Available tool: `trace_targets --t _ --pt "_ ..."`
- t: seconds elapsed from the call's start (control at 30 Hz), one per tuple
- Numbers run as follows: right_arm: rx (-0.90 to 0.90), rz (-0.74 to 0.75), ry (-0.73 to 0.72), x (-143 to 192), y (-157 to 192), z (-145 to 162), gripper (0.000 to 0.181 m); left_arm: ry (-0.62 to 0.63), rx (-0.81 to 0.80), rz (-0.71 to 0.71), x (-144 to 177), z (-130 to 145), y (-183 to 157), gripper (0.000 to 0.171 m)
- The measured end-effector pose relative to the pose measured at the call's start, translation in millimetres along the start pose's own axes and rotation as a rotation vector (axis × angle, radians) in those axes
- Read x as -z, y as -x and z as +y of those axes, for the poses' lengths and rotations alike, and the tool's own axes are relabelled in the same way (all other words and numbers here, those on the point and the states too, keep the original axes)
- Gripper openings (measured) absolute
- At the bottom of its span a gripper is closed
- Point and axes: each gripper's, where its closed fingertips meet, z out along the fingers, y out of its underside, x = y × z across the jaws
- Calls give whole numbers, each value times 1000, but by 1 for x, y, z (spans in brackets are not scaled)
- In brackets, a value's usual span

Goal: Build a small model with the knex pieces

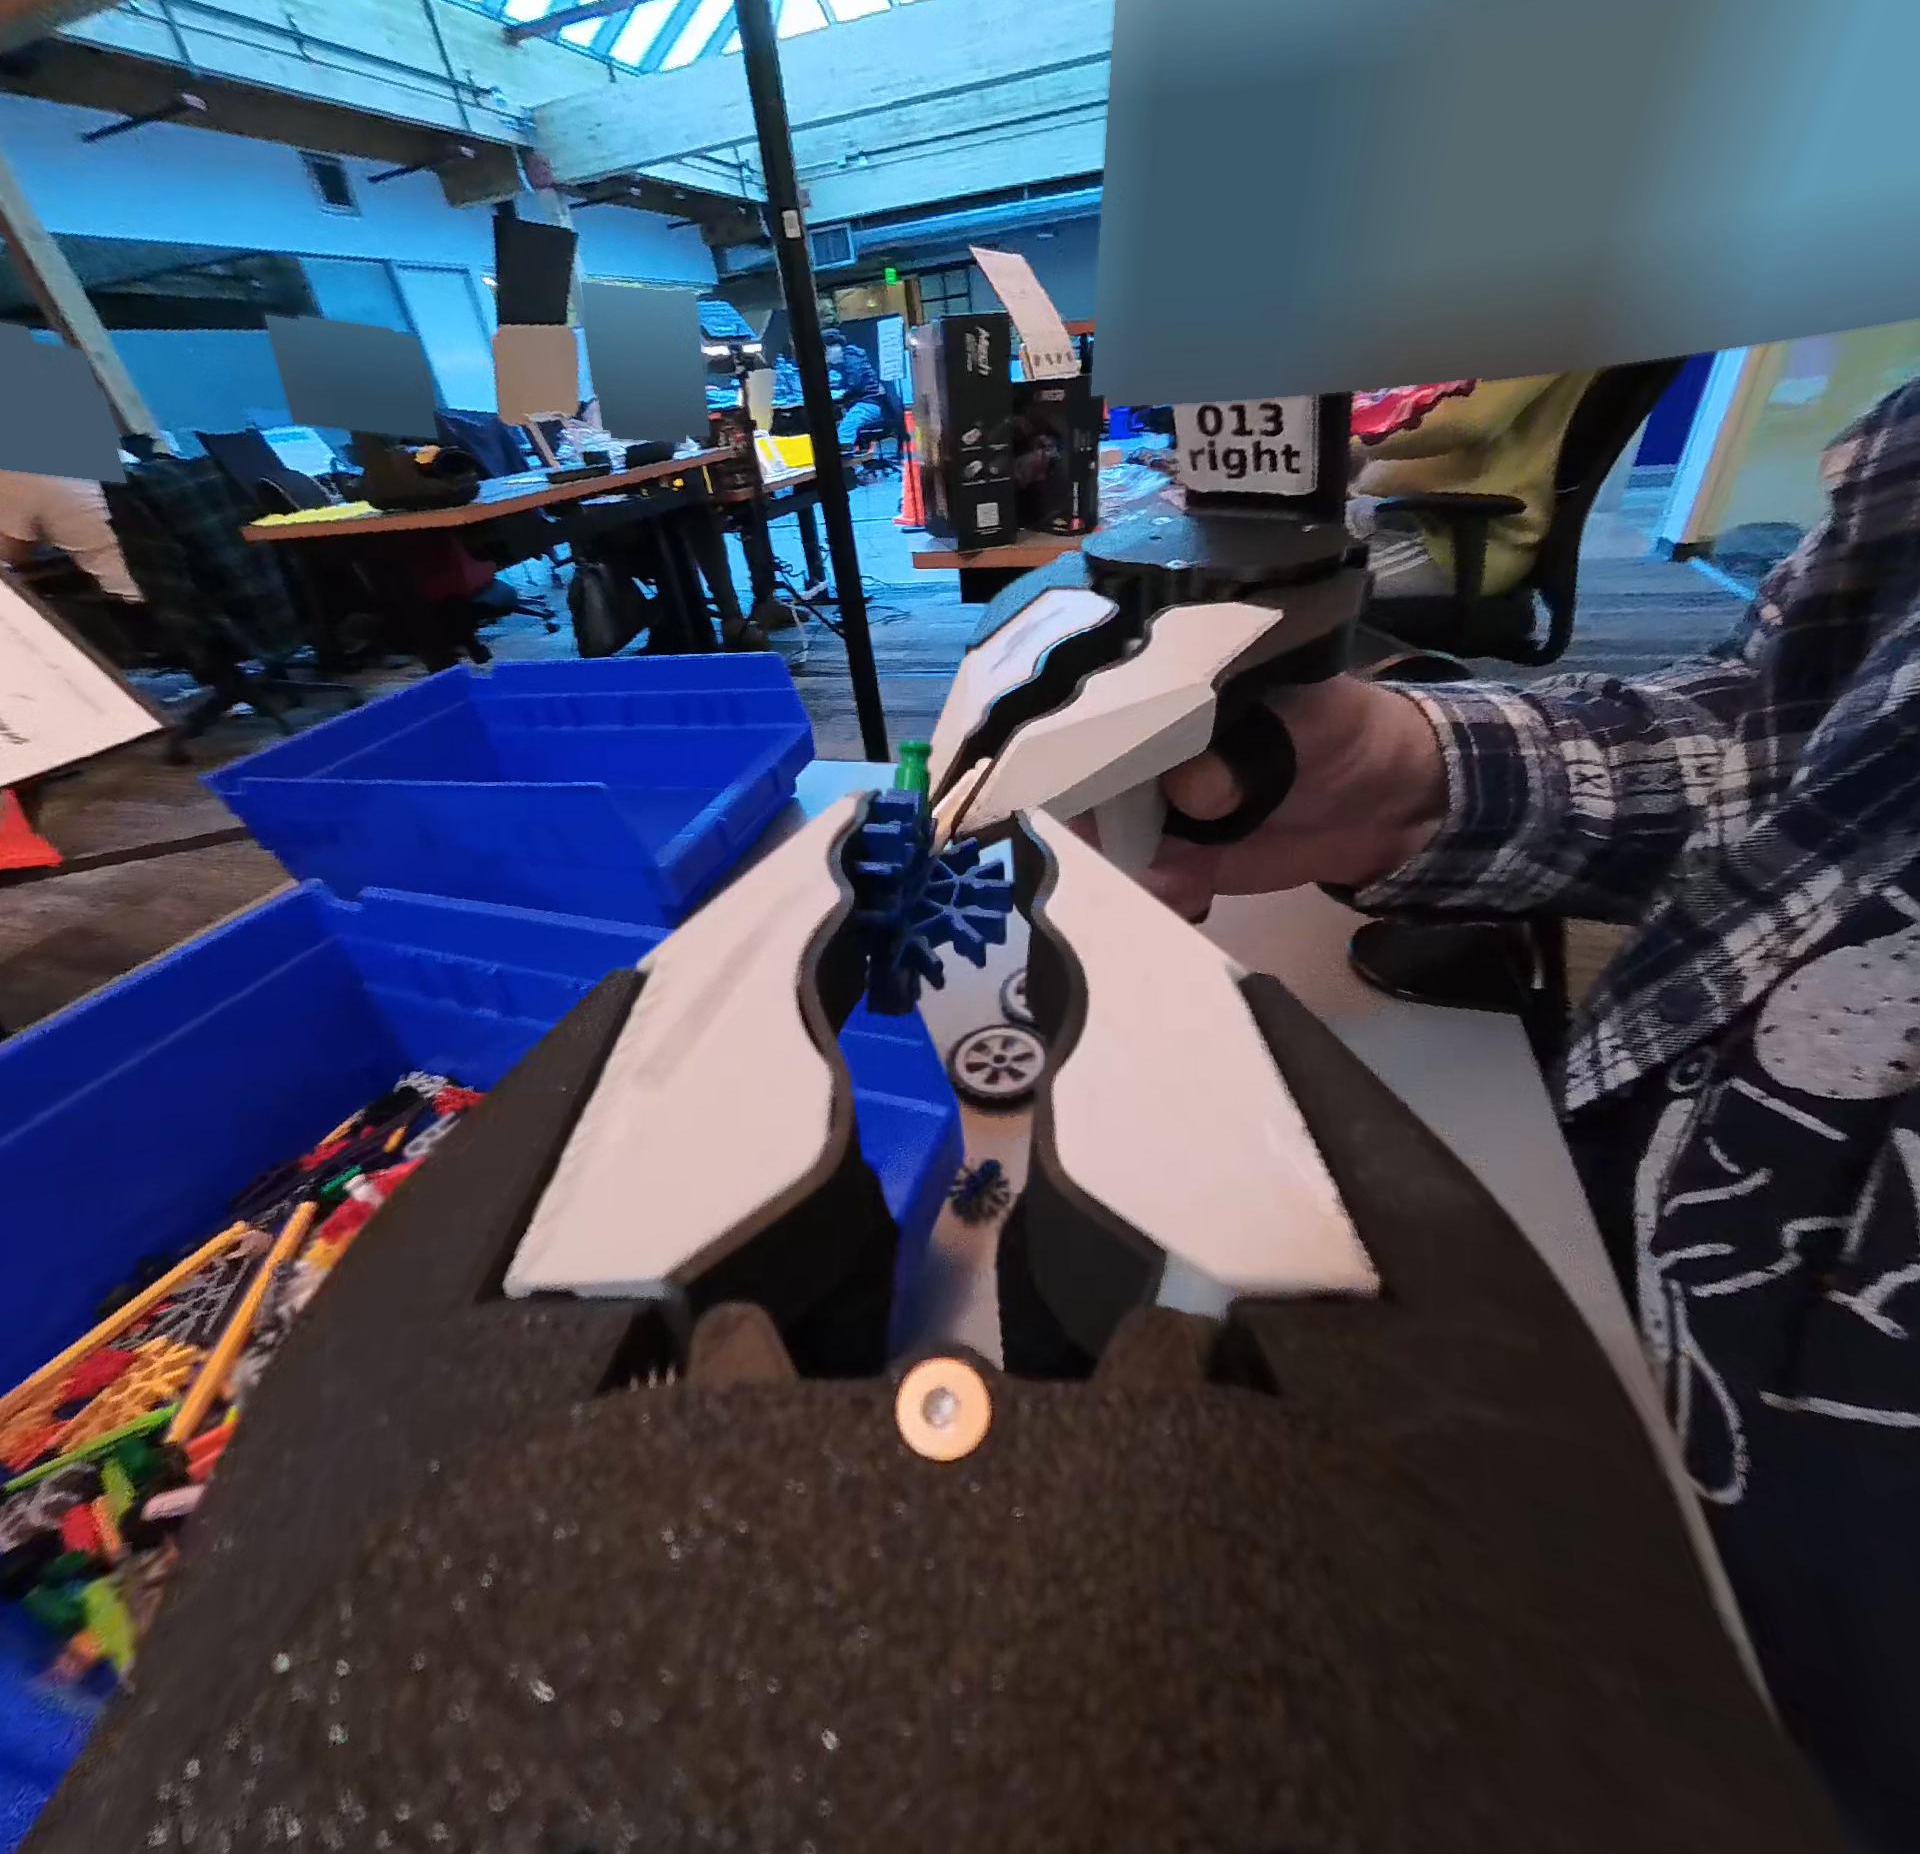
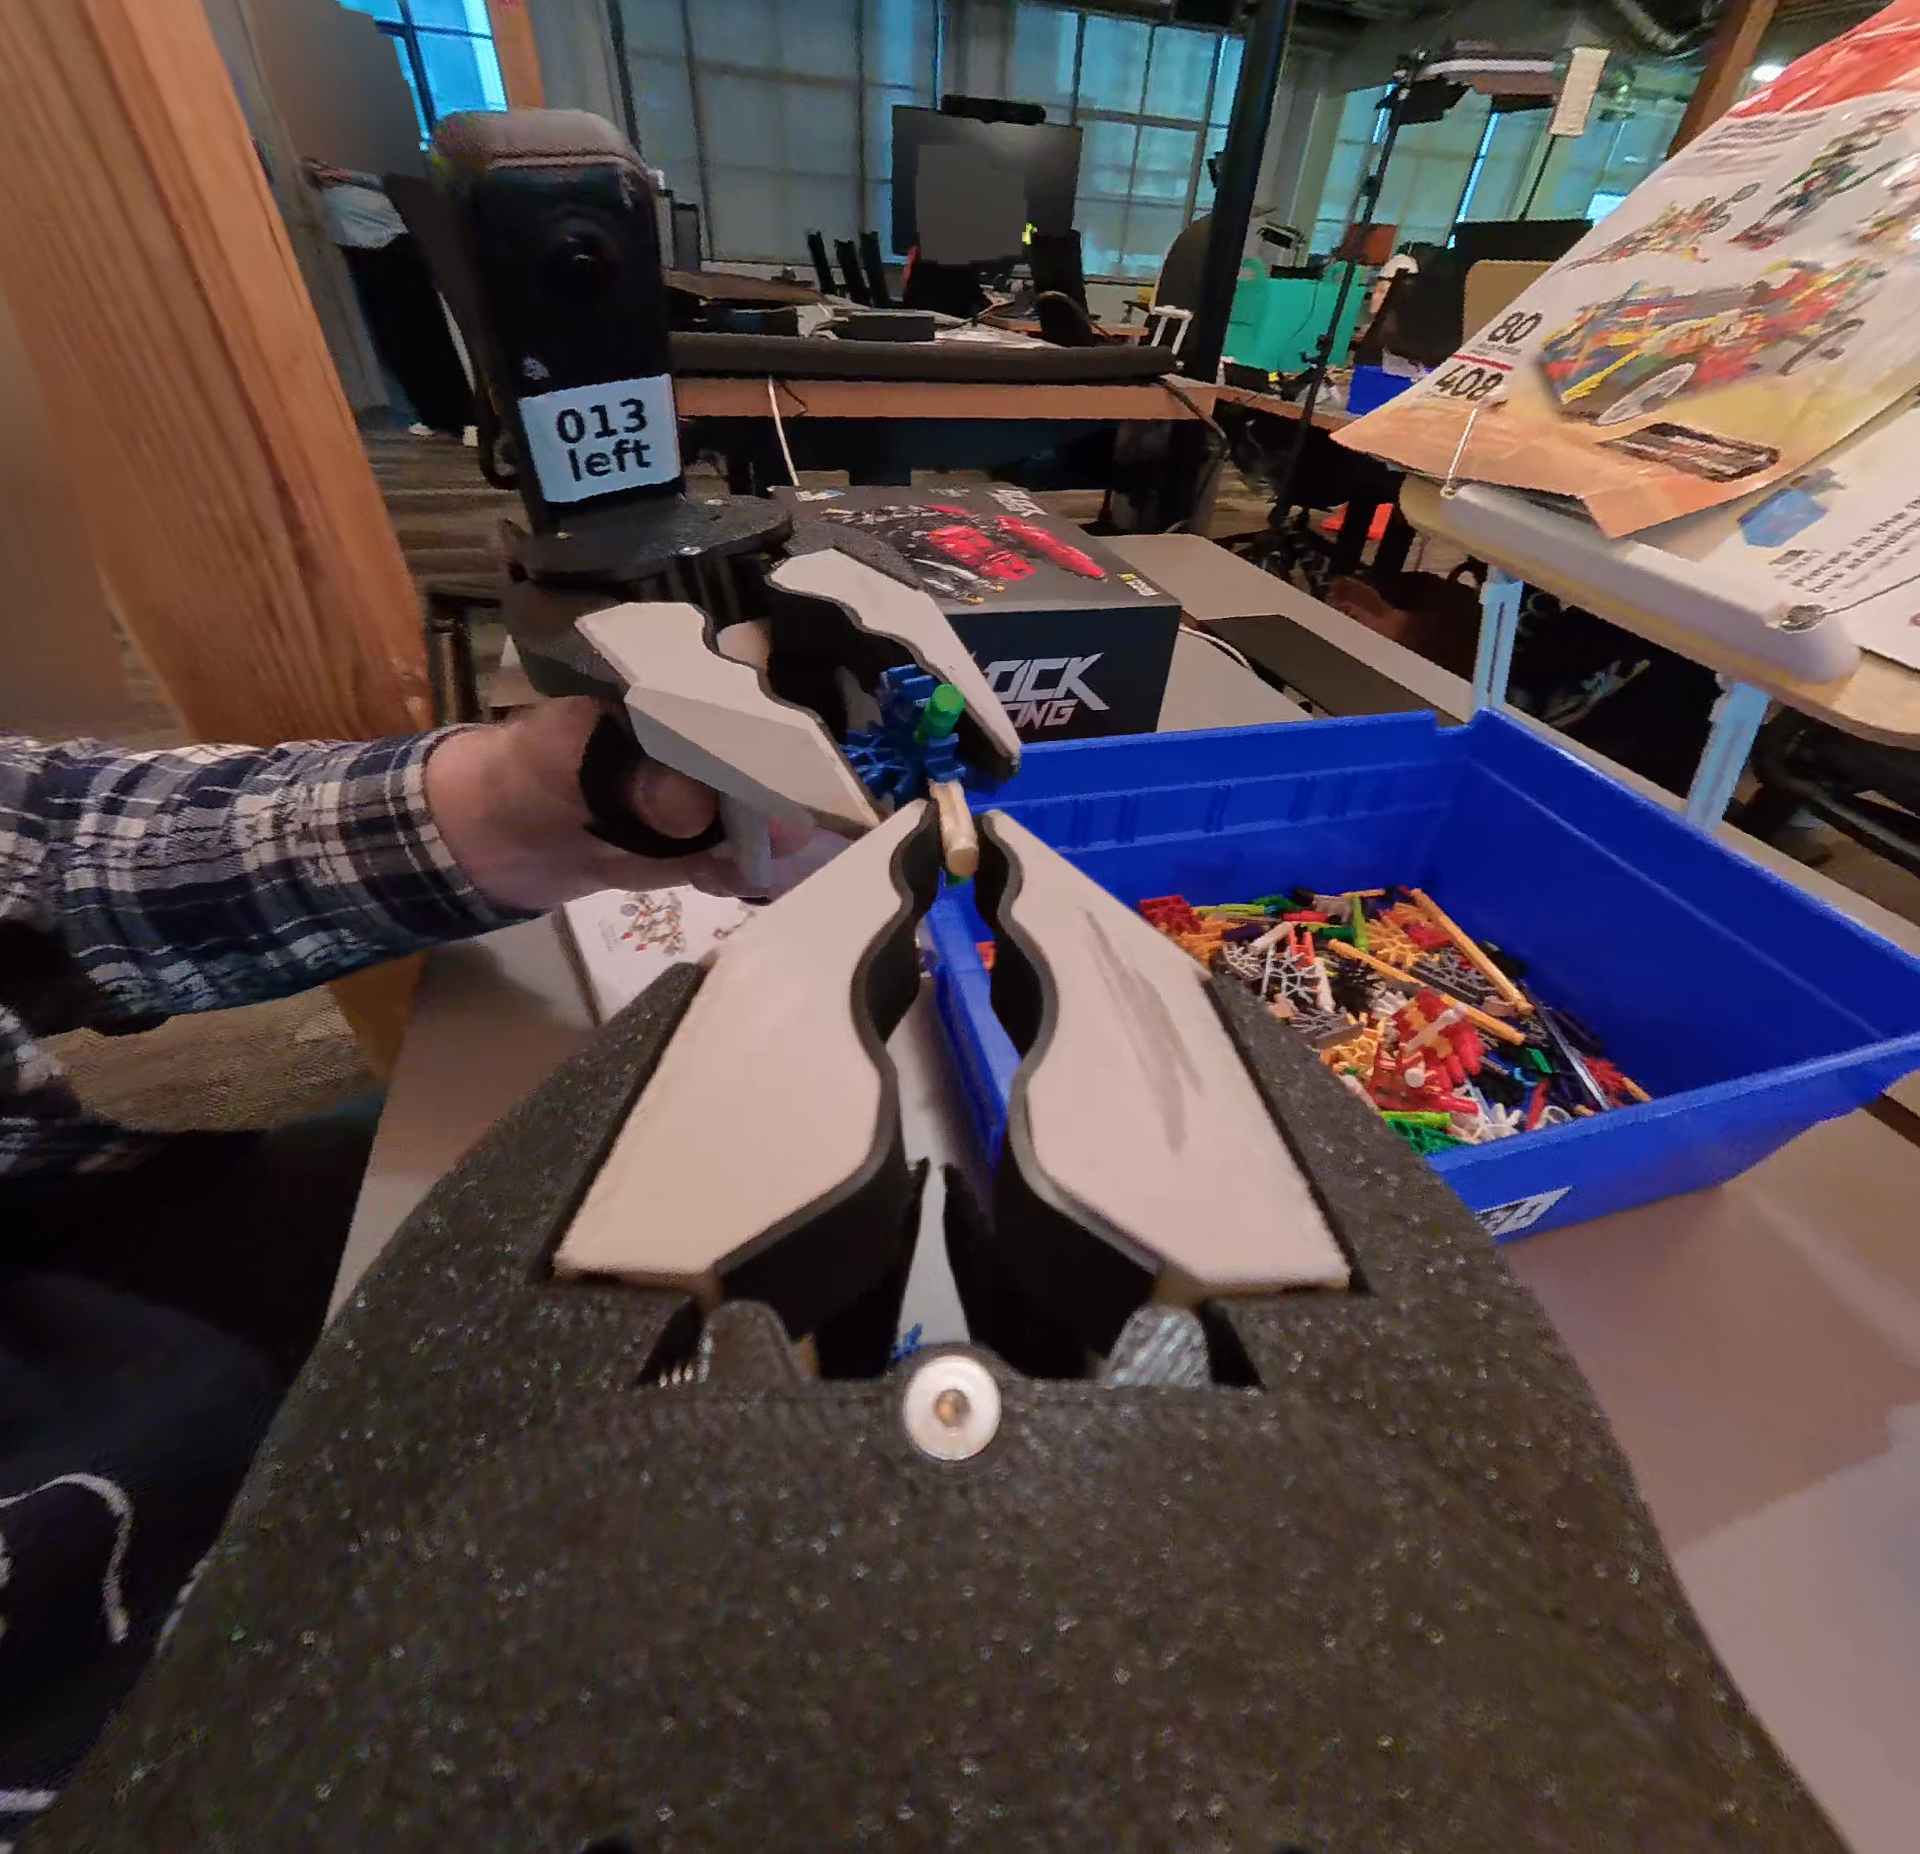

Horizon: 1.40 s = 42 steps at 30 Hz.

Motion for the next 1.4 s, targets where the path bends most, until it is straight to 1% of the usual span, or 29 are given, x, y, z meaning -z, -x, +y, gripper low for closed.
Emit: trace_targets --t 0.13,0.23,0.33,0.37,0.4,0.43,0.5,0.57,0.67,0.73,0.8,0.83,0.87,0.93,0.97,1.0,1.1,1.17,1.23,1.33,1.4 --pt "37 55 19 -6 -11 2 2 19 -26 -58 0 4 12 21" --pt "96 130 44 -10 -21 5 2 30 -38 -120 -1 8 21 20" --pt "122 159 53 -12 -26 5 2 28 -40 -173 0 8 28 20" --pt "147 173 67 -14 -27 6 1 12 -39 -222 2 6 35 9" --pt "173 193 77 -17 -28 7 1 14 -37 -277 3 7 43 9" --pt "206 225 89 -19 -29 8 2 10 -34 -303 3 7 47 10" --pt "208 237 83 -22 -31 6 1 -24 5 -302 5 5 50 10" --pt "221 251 109 -26 -36 9 2 14 -33 -357 5 9 56 10" --pt "250 307 134 -29 -42 13 2 30 -39 -421 5 12 64 10" --pt "314 367 160 -32 -45 15 1 53 -86 -485 5 14 68 9" --pt "344 386 176 -32 -47 17 2 72 -71 -505 5 16 69 9" --pt "396 414 191 -33 -47 18 2 82 -72 -522 5 17 70 10" --pt "451 455 207 -32 -49 17 2 84 -87 -537 5 17 70 2" --pt "543 515 215 -32 -52 13 2 54 -17 -558 4 13 72 2" --pt "557 519 209 -33 -54 10 3 35 21 -545 4 10 74 3" --pt "538 496 199 -33 -55 9 2 23 39 -532 4 8 76 3" --pt "410 386 176 -28 -62 5 4 38 60 -511 6 8 83 3" --pt "290 320 172 -22 -67 4 3 52 88 -471 7 7 87 3" --pt "223 286 164 -17 -72 3 4 71 99 -461 11 10 92 3" --pt "119 203 226 -18 -73 19 4 88 158 -436 17 17 96 4" --pt "65 175 262 -21 -76 30 4 95 179 -431 19 22 97 4"
